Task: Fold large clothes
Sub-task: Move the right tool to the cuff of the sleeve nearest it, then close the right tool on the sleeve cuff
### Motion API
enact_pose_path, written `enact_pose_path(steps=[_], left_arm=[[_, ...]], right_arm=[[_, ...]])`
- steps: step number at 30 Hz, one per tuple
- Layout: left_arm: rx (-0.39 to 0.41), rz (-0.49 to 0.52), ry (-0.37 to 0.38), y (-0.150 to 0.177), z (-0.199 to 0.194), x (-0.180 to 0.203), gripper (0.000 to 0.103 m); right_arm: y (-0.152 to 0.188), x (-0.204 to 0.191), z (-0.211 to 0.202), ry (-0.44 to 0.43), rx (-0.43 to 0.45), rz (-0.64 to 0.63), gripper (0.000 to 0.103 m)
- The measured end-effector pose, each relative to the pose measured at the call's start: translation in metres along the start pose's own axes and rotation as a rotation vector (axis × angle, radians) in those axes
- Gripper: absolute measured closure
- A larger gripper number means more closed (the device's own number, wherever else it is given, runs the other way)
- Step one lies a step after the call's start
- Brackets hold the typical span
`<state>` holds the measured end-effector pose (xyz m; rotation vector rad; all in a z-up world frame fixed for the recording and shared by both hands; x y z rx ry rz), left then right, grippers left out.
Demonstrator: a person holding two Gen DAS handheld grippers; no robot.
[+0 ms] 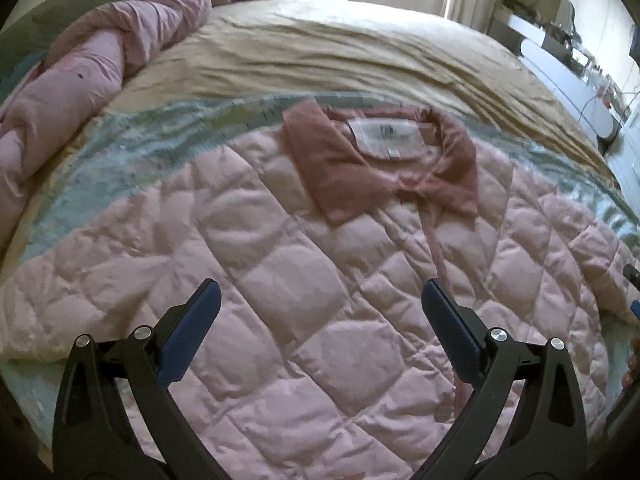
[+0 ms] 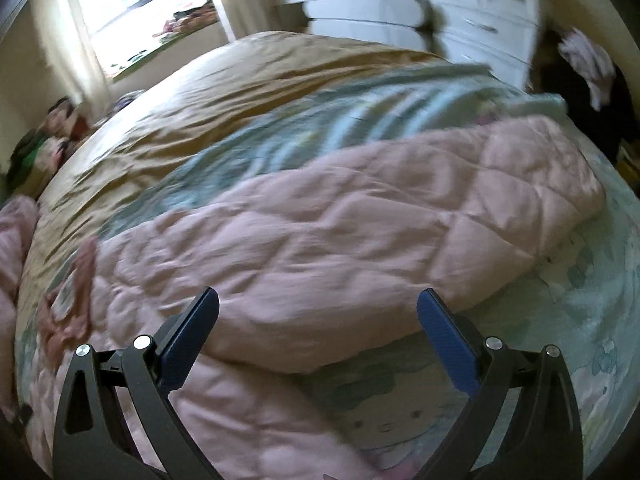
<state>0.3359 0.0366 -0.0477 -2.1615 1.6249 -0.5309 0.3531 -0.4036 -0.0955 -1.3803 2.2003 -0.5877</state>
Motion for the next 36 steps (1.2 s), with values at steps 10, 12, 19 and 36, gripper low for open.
enact_pose_path(steps=[10,12,19,36], left_arm=[[-0.032,0.069,0.015,0.012,0.024,0.024,0.009],[-0.048,0.082,0.008,0.011,0.030,0.030,0.009],[-0.063,0.076,0.006,0.013,0.039,0.029,0.009],[0.012,0.010,0.030,-0.018,-0.007,-0.007,0.009]], right_arm=[[-0.006,0.096,0.014,0.066,-0.008,0.246,0.004],[-0.006,0.120,0.018,0.113,0.002,0.293,0.004],[-0.017,0.193,0.043,0.120,-0.005,0.443,0.004],[-0.067,0.188,-0.023,-0.102,0.333,0.393,0.085]])
Point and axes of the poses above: each gripper's, at about its wrist camera, not at the fingertips, and z roughly the way its jaws point, x to its right, y to its underside, the point moved 1 cm from there along z, roughly the way its jaws point, and after that the axes turned 5 degrees about -z, right-handed, at the moved point
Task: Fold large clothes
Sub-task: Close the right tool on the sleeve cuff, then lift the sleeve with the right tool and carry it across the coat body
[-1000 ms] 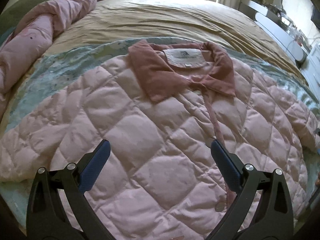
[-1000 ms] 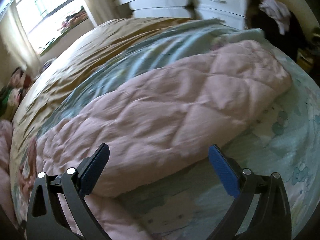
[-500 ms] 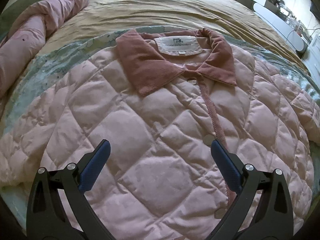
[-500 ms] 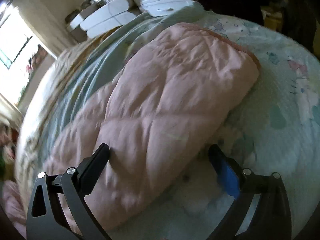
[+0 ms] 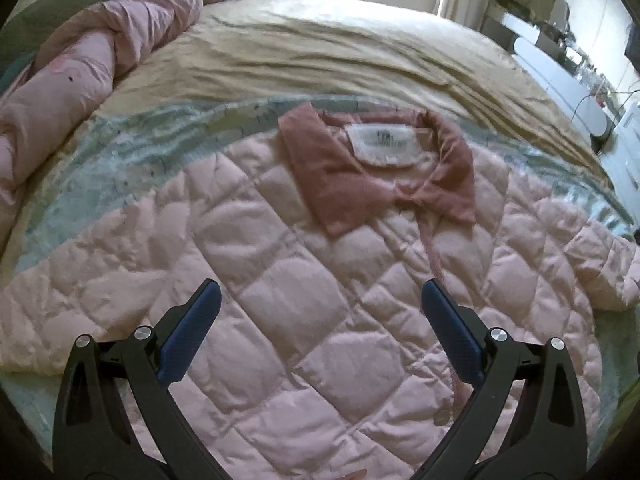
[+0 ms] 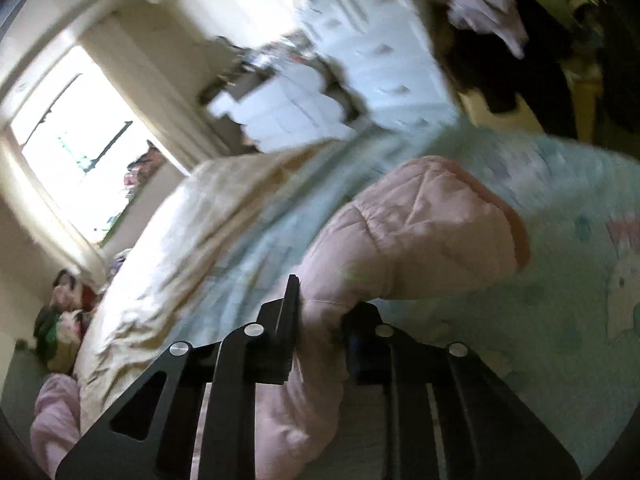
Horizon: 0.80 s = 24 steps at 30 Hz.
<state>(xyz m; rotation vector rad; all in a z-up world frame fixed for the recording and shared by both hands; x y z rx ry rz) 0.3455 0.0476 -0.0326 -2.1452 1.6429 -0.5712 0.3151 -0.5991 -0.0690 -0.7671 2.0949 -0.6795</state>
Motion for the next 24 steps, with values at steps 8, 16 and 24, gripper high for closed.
enact_pose_path(steps=[8,16,24], left_arm=[[0.059,-0.024,-0.012,-0.014,-0.030,-0.021,0.009],[0.140,-0.041,0.006,-0.017,-0.059,-0.049,0.009],[0.161,-0.111,0.077,-0.017,-0.068,-0.087,0.009]], right_arm=[[-0.016,-0.113,-0.052,-0.212,0.105,-0.270,0.087],[0.003,-0.212,-0.094,-0.391,0.143,-0.437,0.088],[0.037,-0.285,-0.127,-0.502,0.128,-0.537,0.088]])
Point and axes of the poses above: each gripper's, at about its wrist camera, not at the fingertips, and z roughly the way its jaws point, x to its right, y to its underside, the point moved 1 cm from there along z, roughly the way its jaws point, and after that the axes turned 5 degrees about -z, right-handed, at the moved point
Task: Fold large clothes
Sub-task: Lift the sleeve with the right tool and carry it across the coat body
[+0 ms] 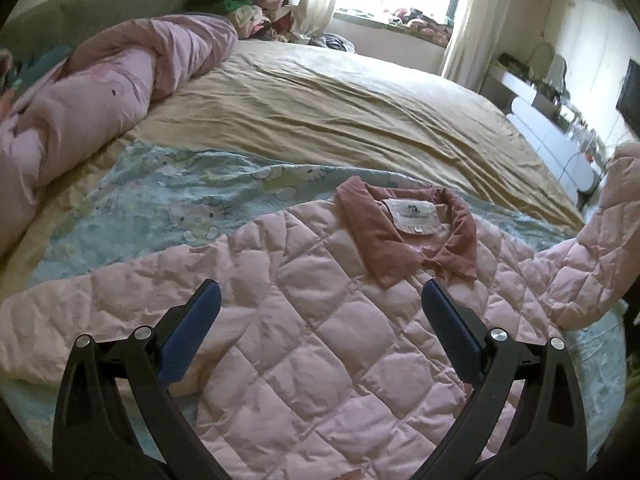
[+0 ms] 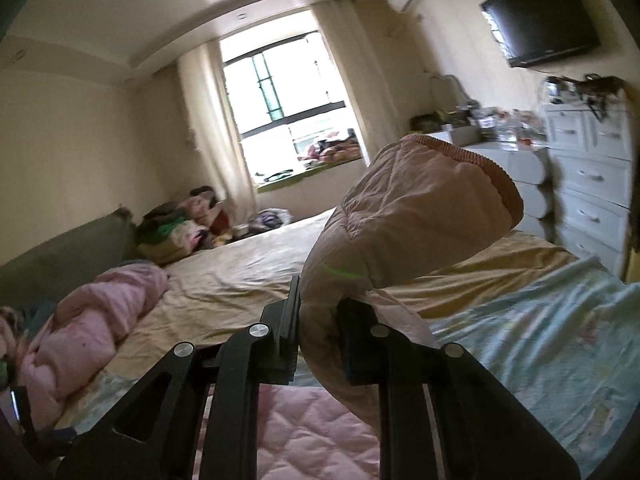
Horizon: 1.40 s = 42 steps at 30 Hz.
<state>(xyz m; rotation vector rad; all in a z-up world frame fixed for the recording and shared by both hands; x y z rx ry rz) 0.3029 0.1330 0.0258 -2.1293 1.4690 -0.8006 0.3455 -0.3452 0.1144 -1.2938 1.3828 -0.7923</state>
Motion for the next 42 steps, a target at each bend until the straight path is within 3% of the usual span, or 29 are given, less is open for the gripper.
enact_pose_path(steps=[7,16,26,36,39,41,42], left_arm=[[0.008,-0.072,0.034,-0.006,-0.004,-0.029,0.009],[0.012,-0.119,0.085,-0.008,-0.006,-0.049,0.009],[-0.032,-0.180,0.153,0.002,0.010,-0.061,0.009],[-0.067,-0.198,0.164,0.013,0.025,-0.065,0.009],[-0.079,-0.192,0.169,0.017,0.029,-0.061,0.009],[-0.103,-0.203,0.198,0.021,0.034,-0.060,0.009],[-0.116,-0.215,0.216,0.023,0.037,-0.060,0.009]], right_arm=[[0.013,-0.061,0.011,-0.075,-0.028,-0.047,0.088],[0.046,-0.110,0.022,-0.182,-0.094,-0.086,0.088],[0.123,-0.167,0.040,-0.292,-0.239,-0.144,0.088],[0.207,-0.189,0.067,-0.330,-0.443,-0.108,0.087],[0.224,-0.190,0.071,-0.346,-0.492,-0.071,0.083],[0.228,-0.191,0.071,-0.349,-0.501,-0.048,0.070],[0.228,-0.192,0.070,-0.353,-0.502,-0.042,0.069]])
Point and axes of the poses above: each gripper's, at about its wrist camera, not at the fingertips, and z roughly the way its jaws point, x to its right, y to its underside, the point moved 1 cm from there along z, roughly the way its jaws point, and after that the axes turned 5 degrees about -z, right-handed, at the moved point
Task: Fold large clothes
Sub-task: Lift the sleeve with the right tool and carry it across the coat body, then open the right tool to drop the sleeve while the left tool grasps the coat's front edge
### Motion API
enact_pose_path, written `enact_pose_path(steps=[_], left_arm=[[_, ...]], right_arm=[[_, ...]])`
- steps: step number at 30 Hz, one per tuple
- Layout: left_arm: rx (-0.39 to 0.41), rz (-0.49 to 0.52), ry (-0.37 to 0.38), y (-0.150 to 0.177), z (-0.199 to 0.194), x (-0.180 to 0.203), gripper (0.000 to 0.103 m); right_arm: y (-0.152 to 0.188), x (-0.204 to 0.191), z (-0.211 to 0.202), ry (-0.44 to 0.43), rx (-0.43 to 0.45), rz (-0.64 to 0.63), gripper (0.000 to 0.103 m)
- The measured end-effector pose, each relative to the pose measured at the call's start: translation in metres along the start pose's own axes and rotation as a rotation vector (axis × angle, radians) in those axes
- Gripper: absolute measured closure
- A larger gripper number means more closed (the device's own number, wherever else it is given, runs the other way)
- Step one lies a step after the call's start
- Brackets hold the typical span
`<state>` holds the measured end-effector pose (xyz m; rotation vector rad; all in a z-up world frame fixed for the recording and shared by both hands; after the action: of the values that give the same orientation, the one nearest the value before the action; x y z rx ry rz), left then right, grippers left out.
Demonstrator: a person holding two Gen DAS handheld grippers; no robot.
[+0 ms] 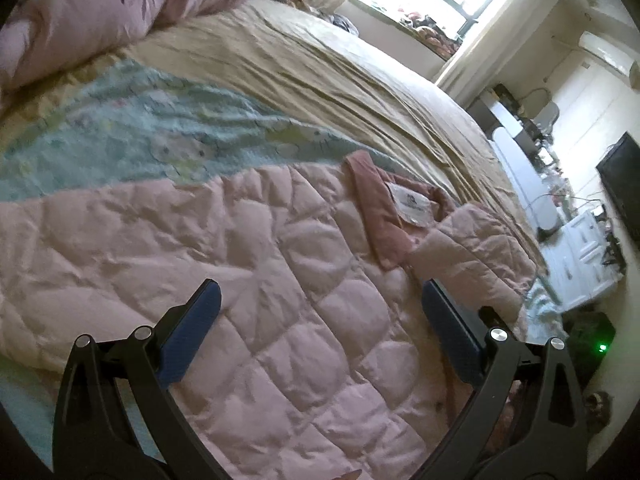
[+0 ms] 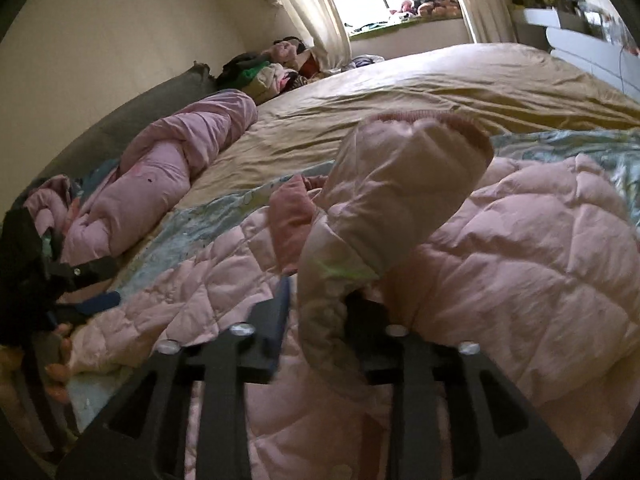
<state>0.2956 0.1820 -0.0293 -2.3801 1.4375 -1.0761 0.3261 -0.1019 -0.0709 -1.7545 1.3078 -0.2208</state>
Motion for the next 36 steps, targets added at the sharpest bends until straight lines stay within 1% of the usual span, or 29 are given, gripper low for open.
enact_pose_path(steps=[2,5,6,8,9,11,13,16,19,22,26,27,29,30,32,36], left_arm=[[-0.012,-0.021,0.016,0.002,0.003,-0.003,0.009],[-0.012,-0.043,0.023,0.002,0.004,-0.007,0.009],[-0.013,-0.051,0.027,0.002,0.005,-0.008,0.009],[-0.018,-0.085,0.060,0.001,0.004,-0.013,0.009],[-0.024,-0.105,0.082,0.001,0.004,-0.016,0.009],[-0.033,-0.135,0.113,0.000,0.005,-0.020,0.009],[-0.036,-0.162,0.141,0.000,0.006,-0.023,0.009],[-0.051,-0.187,0.170,0.000,0.008,-0.026,0.009],[-0.072,-0.206,0.196,0.002,0.013,-0.028,0.009],[-0.113,-0.221,0.217,0.007,0.023,-0.030,0.009],[-0.181,-0.243,0.227,0.018,0.043,-0.032,0.009],[-0.203,-0.252,0.239,0.022,0.050,-0.032,0.009],[-0.232,-0.265,0.256,0.027,0.059,-0.030,0.009],[-0.238,-0.264,0.256,0.029,0.061,-0.030,0.009],[-0.236,-0.229,0.241,0.033,0.065,-0.025,0.009],[-0.226,-0.163,0.243,0.037,0.064,-0.014,0.009]], right_arm=[[-0.002,-0.003,-0.002,0.005,0.007,0.004,0.060],[-0.003,-0.011,-0.008,0.010,0.026,-0.029,0.060],[-0.003,-0.015,-0.012,0.014,0.029,-0.062,0.060],[0.000,-0.029,-0.011,0.025,0.017,-0.145,0.067],[0.002,-0.034,-0.009,0.031,0.011,-0.179,0.068],[0.009,-0.050,-0.005,0.034,-0.016,-0.281,0.068],[0.017,-0.062,-0.001,0.033,-0.040,-0.356,0.069],[0.029,-0.074,0.008,0.005,-0.096,-0.413,0.070],[0.041,-0.082,0.018,0.018,-0.158,-0.475,0.070],[0.051,-0.089,0.025,0.026,-0.198,-0.508,0.066],[0.056,-0.090,0.026,0.010,-0.227,-0.512,0.058],[0.056,-0.089,0.025,0.004,-0.230,-0.506,0.055],[0.055,-0.087,0.021,-0.026,-0.236,-0.480,0.046],[0.054,-0.086,0.018,-0.039,-0.234,-0.463,0.045],[0.053,-0.082,0.012,-0.059,-0.232,-0.429,0.045],[0.049,-0.067,-0.007,-0.056,-0.203,-0.353,0.045]])
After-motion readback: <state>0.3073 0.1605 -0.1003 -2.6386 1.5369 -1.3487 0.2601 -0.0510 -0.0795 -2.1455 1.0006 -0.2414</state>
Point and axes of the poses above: each gripper's, at about its wrist camera, not at the fingertips, and z roughly the way its jaws point, x to its right, y to its underside, the point moved 1 cm from there along z, roughly the way its jaws point, and after that the axes turned 5 degrees about -z, right-handed, at the moved point
